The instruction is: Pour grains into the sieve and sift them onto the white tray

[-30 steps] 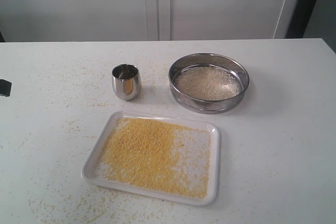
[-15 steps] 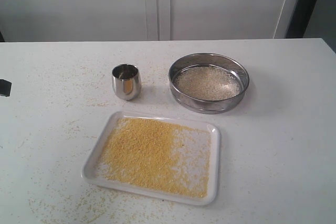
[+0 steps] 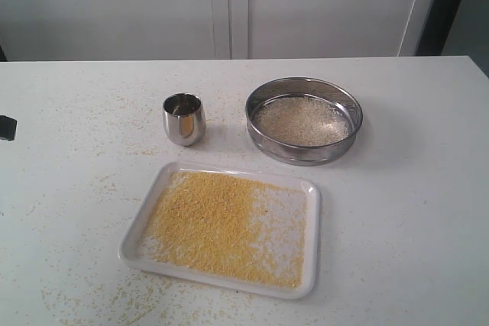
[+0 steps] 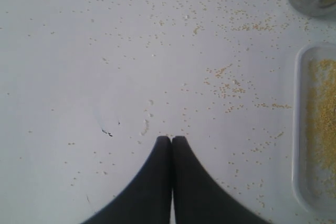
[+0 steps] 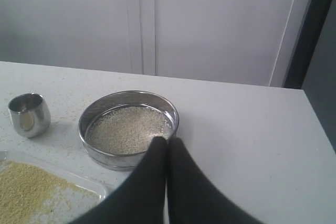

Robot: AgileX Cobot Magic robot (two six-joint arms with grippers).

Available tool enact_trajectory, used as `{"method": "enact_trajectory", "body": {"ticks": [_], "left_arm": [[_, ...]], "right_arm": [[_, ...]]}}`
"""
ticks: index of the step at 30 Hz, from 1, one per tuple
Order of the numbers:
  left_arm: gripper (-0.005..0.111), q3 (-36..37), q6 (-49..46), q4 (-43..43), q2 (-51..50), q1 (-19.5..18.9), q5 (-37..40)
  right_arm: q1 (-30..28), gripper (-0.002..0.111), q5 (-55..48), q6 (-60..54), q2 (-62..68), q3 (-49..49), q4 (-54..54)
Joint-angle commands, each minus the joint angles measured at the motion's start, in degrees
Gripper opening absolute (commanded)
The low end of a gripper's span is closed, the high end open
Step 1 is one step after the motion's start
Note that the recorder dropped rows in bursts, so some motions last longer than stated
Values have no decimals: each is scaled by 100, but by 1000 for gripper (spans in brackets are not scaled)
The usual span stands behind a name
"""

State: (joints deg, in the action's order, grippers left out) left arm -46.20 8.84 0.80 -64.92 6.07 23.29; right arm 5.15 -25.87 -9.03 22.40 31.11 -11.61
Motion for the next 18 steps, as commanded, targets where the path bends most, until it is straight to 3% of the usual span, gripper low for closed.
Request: {"method": "enact_trajectory", "body": {"ticks": [1, 18], "left_arm": [[0, 47, 10, -30, 38, -20, 26], [0, 47, 10, -30, 38, -20, 26]], "right_arm": [[15, 0, 227, -4, -374, -357, -9], [328, 0, 486, 22, -1711, -1656, -4]]}}
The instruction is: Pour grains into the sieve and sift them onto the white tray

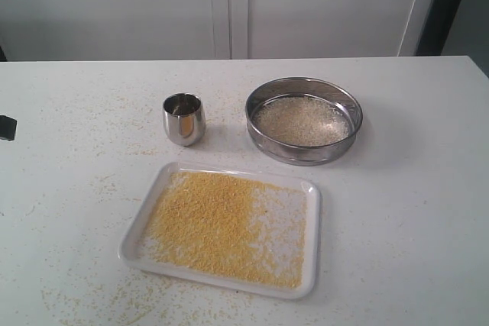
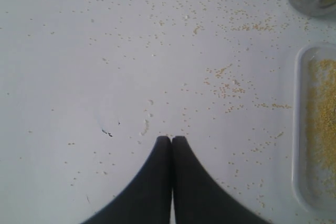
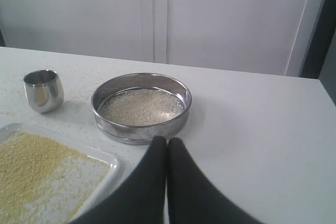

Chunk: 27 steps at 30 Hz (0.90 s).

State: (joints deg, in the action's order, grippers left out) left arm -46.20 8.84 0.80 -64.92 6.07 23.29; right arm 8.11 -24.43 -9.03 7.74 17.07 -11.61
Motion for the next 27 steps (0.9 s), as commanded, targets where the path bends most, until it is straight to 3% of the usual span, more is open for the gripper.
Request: {"method": "enact_trajectory", "body": {"ticks": [1, 16, 21, 27], "left_arm": [[0, 47, 10, -30, 38, -20, 26], [0, 47, 10, -30, 38, -20, 26], [0, 47, 10, -30, 38, -20, 26], [0, 47, -2, -30, 38, -20, 26]], "right_arm": [[32, 0, 406, 22, -286, -303, -4], [32, 0, 529, 22, -327, -381, 48], [32, 0, 529, 838, -327, -381, 592], [32, 0, 529, 903, -327, -444, 654]]}}
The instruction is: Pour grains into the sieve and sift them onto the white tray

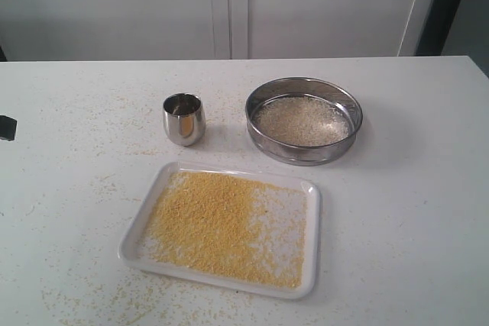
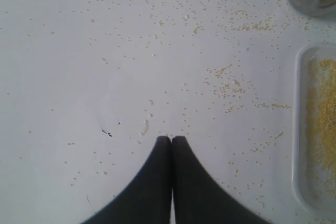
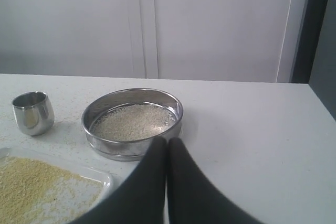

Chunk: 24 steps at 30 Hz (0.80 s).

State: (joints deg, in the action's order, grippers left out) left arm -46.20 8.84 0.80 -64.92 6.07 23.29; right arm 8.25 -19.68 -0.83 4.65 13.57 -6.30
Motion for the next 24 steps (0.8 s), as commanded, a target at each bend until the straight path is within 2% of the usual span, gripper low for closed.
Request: {"method": "enact_trajectory", "body": {"ticks": [1, 15, 24], "left_arm": [[0, 47, -2, -30, 38, -20, 26], [0, 47, -2, -30, 38, -20, 26], [0, 47, -2, -30, 38, -20, 28]], "right_arm": [[18, 0, 68, 83, -17, -147, 123], [18, 0, 481, 83, -465, -1118, 196], [18, 0, 652, 83, -465, -1357, 291]]}}
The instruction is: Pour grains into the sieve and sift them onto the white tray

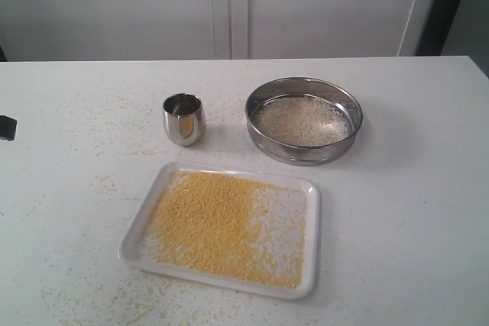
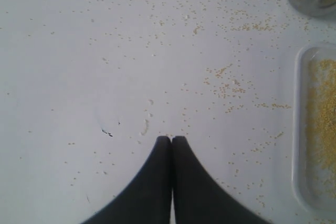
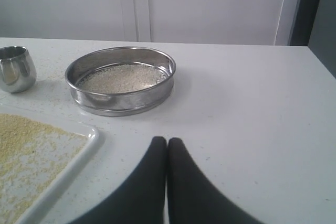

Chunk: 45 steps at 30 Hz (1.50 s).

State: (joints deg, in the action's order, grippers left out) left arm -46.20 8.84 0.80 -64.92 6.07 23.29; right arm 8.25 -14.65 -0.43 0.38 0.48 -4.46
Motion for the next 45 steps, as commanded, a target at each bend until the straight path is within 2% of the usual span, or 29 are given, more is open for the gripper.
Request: {"method": "enact_trajectory", "body": {"ticks": [1, 6, 8, 30, 45], "left_arm": [[0, 47, -2, -30, 38, -20, 28], [0, 47, -2, -30, 38, -20, 28], [0, 47, -2, -30, 38, -20, 28], [0, 47, -2, -30, 38, -20, 28], [0, 47, -2, -30, 1632, -7, 42]], "right_arm": [[18, 0, 97, 43, -38, -48, 144], [18, 0, 6, 3, -38, -48, 294], [18, 0, -413, 3, -38, -48, 307], [18, 0, -452, -221, -38, -48, 316], [18, 0, -462, -221, -38, -48, 316]]}}
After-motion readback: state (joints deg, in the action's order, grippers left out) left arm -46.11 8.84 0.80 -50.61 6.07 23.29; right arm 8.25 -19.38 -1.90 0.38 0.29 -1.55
